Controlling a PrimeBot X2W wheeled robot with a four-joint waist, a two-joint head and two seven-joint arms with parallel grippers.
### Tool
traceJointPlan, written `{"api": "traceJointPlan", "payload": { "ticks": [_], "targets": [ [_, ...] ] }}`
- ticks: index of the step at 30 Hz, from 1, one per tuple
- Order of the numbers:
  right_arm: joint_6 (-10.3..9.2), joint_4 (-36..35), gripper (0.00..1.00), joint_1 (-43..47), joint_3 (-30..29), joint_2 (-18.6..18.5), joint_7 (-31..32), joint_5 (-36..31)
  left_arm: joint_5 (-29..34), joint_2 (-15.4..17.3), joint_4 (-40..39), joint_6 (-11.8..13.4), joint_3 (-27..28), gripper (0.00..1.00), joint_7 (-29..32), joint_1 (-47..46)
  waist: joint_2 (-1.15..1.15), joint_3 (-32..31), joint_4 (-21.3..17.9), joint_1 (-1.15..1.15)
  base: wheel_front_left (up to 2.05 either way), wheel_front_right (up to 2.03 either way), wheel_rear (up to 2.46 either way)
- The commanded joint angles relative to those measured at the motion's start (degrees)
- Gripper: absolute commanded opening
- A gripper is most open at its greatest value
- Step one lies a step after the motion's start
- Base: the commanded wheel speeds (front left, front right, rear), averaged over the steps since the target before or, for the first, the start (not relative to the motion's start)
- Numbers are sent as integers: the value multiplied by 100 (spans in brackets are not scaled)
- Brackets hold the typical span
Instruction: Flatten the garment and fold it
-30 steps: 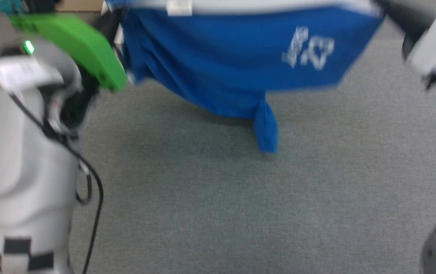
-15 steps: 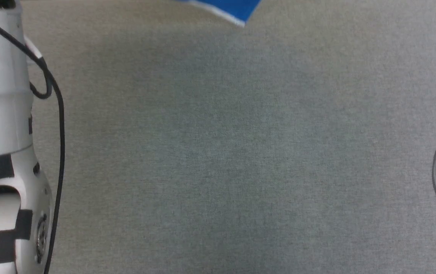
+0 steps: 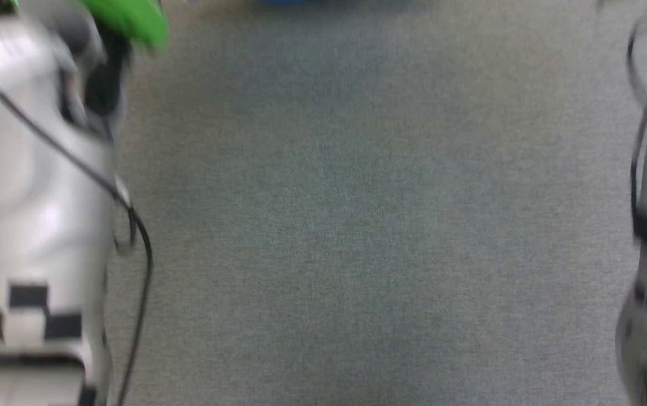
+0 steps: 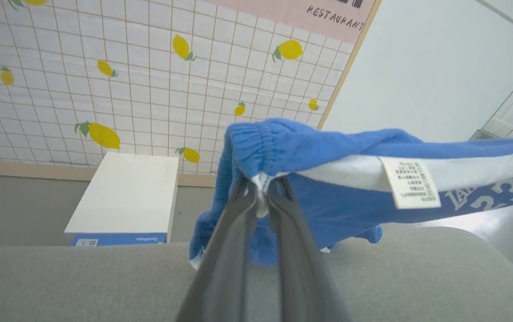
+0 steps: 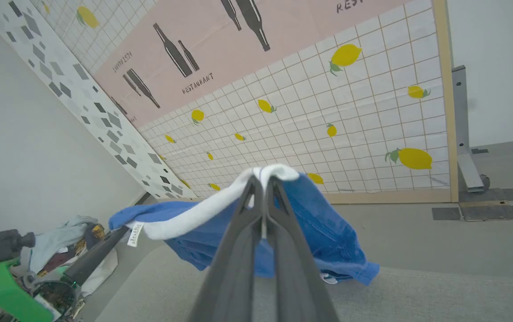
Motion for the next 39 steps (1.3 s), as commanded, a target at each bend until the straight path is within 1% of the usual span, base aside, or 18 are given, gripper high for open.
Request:
{"api": "traceJointPlan", "payload": {
  "ticks": [1,3,4,8,12,15,17,20,24,28,30,34,37,39],
  "targets": [
    [-9,-281,0,524,-27,-84,64,238,11,58,-73,-60,-72,0,-98,422,0,-376,75,-1,0,0,0],
    [-9,-715,0,1325,-121,-71,198,579,-142,-7,-207,-88,-27,0,-244,1048,0,-584,79,-1,0,0,0],
    [-9,-909,0,1710,-134,-81,257,653,-109,6,-272,-103,-82,0,-300,1342,0,-702,93,-1,0,0,0],
    [-9,-1797,0,3573,-45,-209,551,665,-298,-198,-627,-84,-145,0,-471,2751,0,-1151,118,-1,0,0,0],
    [-9,-2275,0,5168,-117,-166,869,658,-428,-373,-891,43,-233,0,-482,4004,0,-1522,121,-1,0,0,0],
    [-9,-2494,0,6050,-231,-81,1107,654,-361,-335,-970,152,-347,0,-403,4761,0,-1708,115,-1,0,0,0],
    [-9,-2614,0,6585,-251,-30,1357,669,-158,-203,-945,240,-515,0,-285,5223,0,-1829,111,-1,0,0,0],
    [-9,-2777,0,7250,-239,6,1806,648,-107,-142,-951,397,-572,0,-177,5778,0,-1983,93,-1,0,0,0],
    [-9,-3103,0,8054,-125,44,2748,754,-188,-73,-1135,640,-540,0,112,6399,0,-2169,78,-1,0,0,0],
    [-9,-3415,0,8516,-284,90,3516,704,-328,21,-1503,856,-476,0,531,6822,0,-2262,84,-1,0,0,0],
    [-9,-3590,0,8530,-415,133,3643,730,-435,40,-1754,908,-430,0,686,6936,0,-2276,88,-1,0,0,0],
    [-9,-3754,0,8048,-645,176,3469,583,-671,-16,-2307,975,-301,0,830,6880,0,-2214,96,-1,0,0,0],
    [-9,-3599,0,7421,-776,190,3225,416,-775,-23,-2527,975,-263,0,952,6620,0,-2108,99,-1,0,0,0],
    [-9,-3384,0,6835,-895,195,2993,165,-784,-23,-2592,991,-285,0,1071,6324,0,-1961,110,-1,0,0,0]
  ]
}}
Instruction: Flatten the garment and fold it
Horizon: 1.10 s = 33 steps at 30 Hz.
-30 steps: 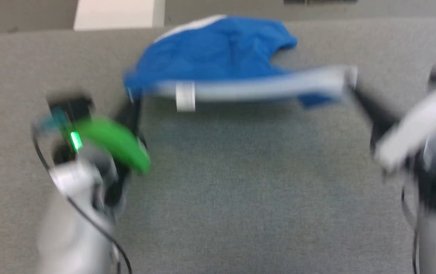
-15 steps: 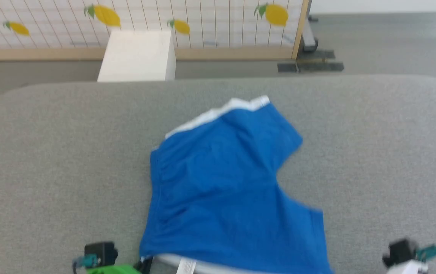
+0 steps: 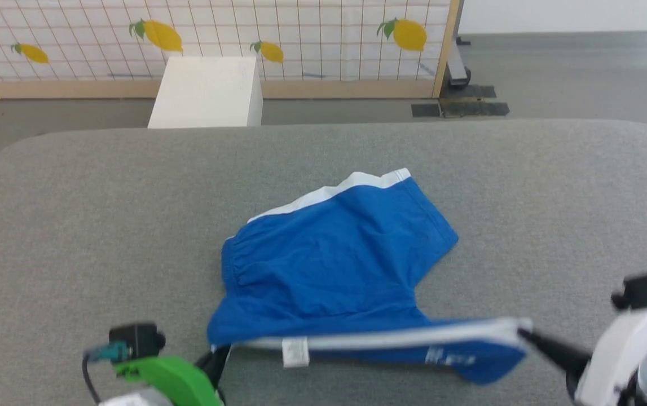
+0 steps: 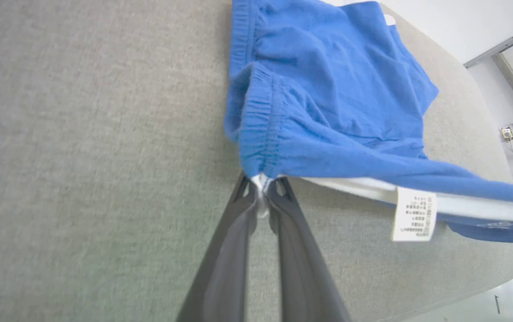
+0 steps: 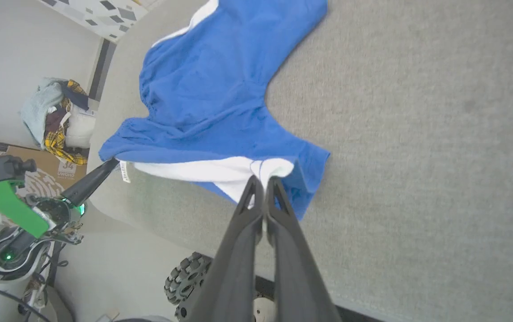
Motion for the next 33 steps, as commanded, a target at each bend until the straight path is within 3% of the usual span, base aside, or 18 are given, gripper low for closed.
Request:
{"api": "traceJointPlan", "payload": {
  "ticks": [1,6,14,33],
  "targets": [
    [-9,155,0,-426,-99,-16,-162,-193,-38,13,-32,61,39,0,61,-320,0,202,24,1,0,0,0],
    [-9,1012,0,-1855,-212,-10,-612,-296,-54,2,206,129,15,0,353,-1210,0,678,109,1,0,0,0],
    [-9,2379,0,-3778,159,-8,-1324,-959,-75,-89,755,119,-28,0,526,-2377,0,1453,271,1,0,0,0],
    [-9,5538,0,-5873,607,-8,-2599,-2051,-263,-441,1433,-22,89,0,-30,-3363,0,2256,719,1,0,0,0]
  ]
}}
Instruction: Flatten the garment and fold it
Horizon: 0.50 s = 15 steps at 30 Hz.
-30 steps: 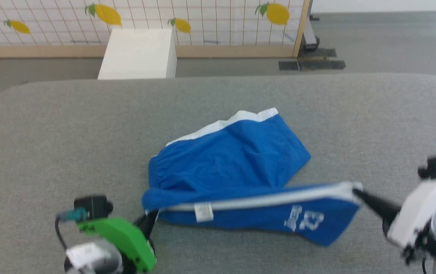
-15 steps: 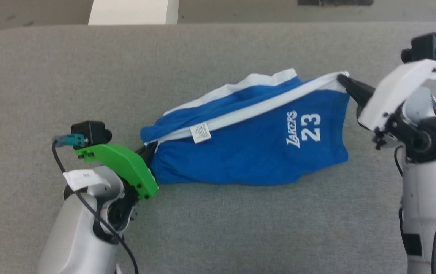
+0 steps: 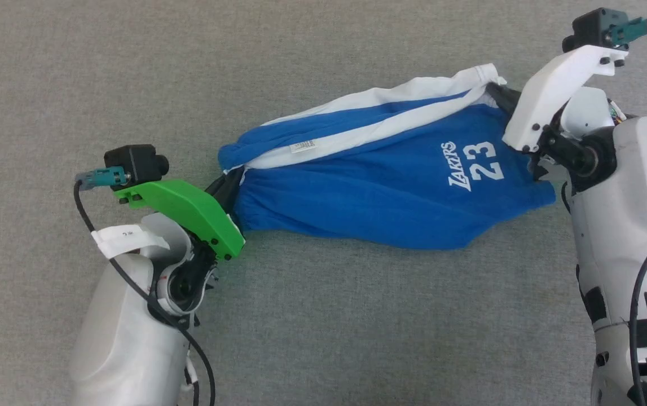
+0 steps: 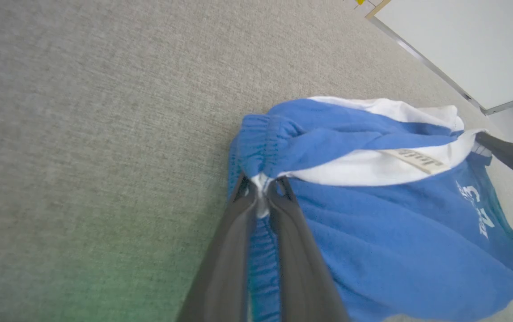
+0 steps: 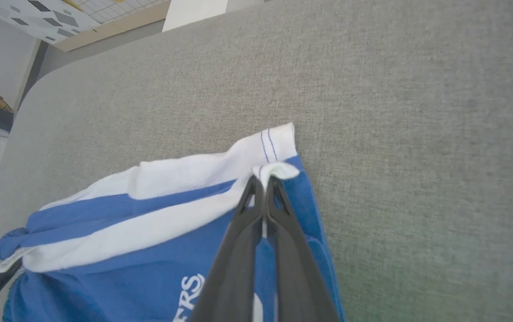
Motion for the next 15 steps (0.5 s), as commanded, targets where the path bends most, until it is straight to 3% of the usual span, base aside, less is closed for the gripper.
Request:
{"api": "traceJointPlan", "payload": {
  "ticks": [1,3,4,6,15],
  "targets": [
    [-8,124,0,-116,15,-3,-71,-64,-21,-11,82,-17,17,24,-43,-96,0,34,47,0,0,0,0],
    [-8,294,0,-175,21,-3,-139,-116,-15,-18,118,-35,8,100,-85,-135,0,27,52,0,0,0,0],
    [-8,357,12,-198,24,-3,-178,-138,-17,-23,132,-41,11,100,-109,-153,0,17,50,0,0,0,0],
    [-8,446,100,-275,45,-3,-376,-81,-12,-31,127,-66,24,100,-202,-206,0,-11,49,0,0,0,0],
    [-8,385,100,-401,373,-11,-1690,664,276,60,-36,-320,262,100,-1415,-349,0,-472,-22,0,0,0,0]
  ]
}}
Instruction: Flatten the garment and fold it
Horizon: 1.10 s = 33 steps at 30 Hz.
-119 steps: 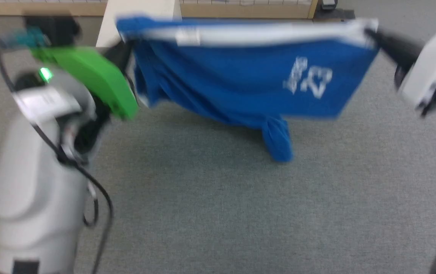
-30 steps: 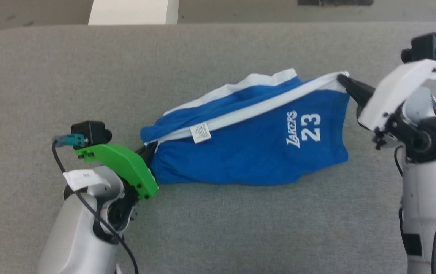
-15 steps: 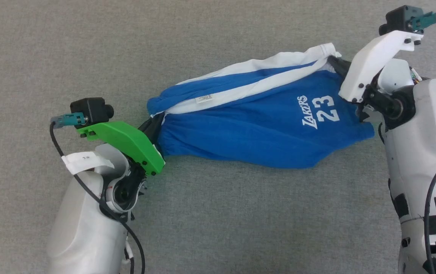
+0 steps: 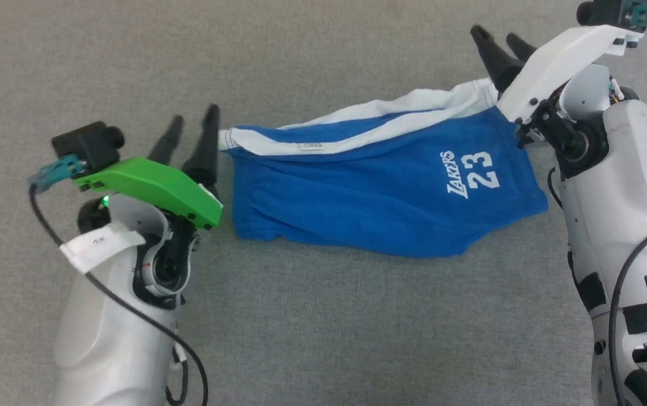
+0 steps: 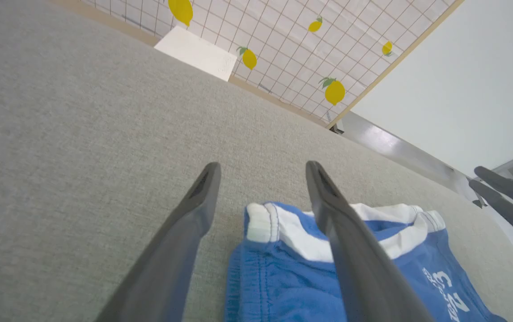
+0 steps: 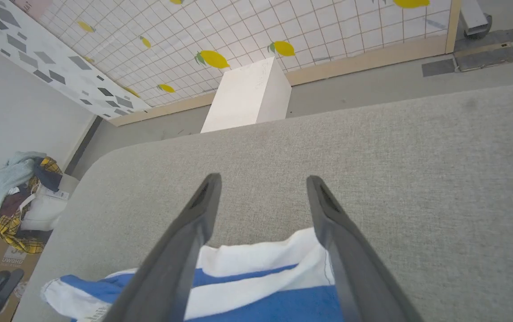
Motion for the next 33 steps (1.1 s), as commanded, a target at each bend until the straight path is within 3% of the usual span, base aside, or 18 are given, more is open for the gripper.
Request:
{"api": "traceJointPlan", "payload": {
  "ticks": [1,6,11,16,21,33],
  "targets": [
    [-8,-47,100,20,123,-61,-175,19,149,100,-1,-55,16,100,-197,-6,0,-283,-58,-1,0,0,0],
    [-8,-44,100,476,942,-591,-300,-607,1093,473,-169,73,-236,100,-979,467,0,-757,-140,-1,0,0,0],
    [-8,116,100,1067,1217,-893,655,-1098,1968,710,-569,519,-555,100,-1429,1307,0,-1106,-187,-1,0,0,0],
    [-8,-157,100,1526,1267,-835,1305,-1185,2014,636,-841,720,-621,100,-1546,1931,0,-1183,-137,-1,0,0,0],
    [-8,-405,100,1795,1241,-748,1446,-1378,1955,586,-923,768,-654,100,-1540,2124,0,-1127,17,-1,0,0,0],
    [-8,51,98,1810,939,-658,1759,-1986,1882,540,-933,735,-762,100,-1443,1949,0,-827,315,-1,0,0,0]
  ]
}}
